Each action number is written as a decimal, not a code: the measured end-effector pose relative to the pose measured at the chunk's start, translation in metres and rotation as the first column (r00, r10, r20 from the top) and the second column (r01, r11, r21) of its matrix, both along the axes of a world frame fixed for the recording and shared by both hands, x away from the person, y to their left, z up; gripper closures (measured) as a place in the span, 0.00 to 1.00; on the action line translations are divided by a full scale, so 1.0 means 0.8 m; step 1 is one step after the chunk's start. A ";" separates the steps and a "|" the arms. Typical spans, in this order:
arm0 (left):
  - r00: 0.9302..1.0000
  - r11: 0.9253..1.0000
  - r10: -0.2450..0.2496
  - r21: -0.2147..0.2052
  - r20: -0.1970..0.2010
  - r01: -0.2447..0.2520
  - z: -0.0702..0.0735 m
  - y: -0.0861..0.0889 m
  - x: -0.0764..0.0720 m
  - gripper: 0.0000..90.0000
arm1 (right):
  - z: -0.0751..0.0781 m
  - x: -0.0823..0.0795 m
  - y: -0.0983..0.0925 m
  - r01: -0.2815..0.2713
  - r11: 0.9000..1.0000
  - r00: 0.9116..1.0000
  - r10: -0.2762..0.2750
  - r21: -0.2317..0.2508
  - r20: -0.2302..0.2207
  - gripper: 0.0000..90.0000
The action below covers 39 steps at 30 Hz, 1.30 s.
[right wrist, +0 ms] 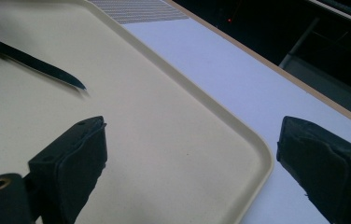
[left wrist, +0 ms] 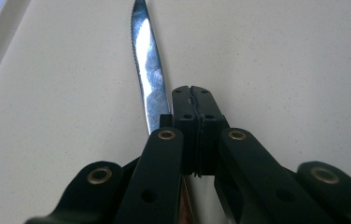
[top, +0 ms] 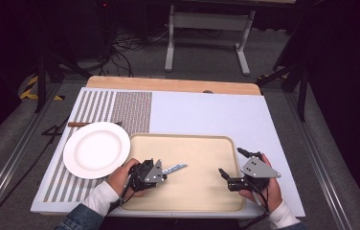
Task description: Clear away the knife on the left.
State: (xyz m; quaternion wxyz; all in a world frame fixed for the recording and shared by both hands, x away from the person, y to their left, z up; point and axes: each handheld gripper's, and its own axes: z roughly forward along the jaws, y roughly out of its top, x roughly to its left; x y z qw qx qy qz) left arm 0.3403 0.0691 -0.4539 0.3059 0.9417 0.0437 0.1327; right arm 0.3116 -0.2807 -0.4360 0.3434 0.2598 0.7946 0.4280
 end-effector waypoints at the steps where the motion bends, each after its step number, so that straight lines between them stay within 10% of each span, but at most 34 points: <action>1: 1.000 1.000 0.003 0.001 0.000 -0.003 0.000 0.000 0.001 0.99 | 0.000 0.000 0.000 0.001 1.000 1.000 -0.001 0.000 0.001 0.10; 39: 0.995 0.996 0.082 0.031 -0.059 -0.080 0.004 0.064 -0.001 0.98 | 0.000 0.000 0.000 0.009 1.000 1.000 -0.009 -0.006 0.010 0.11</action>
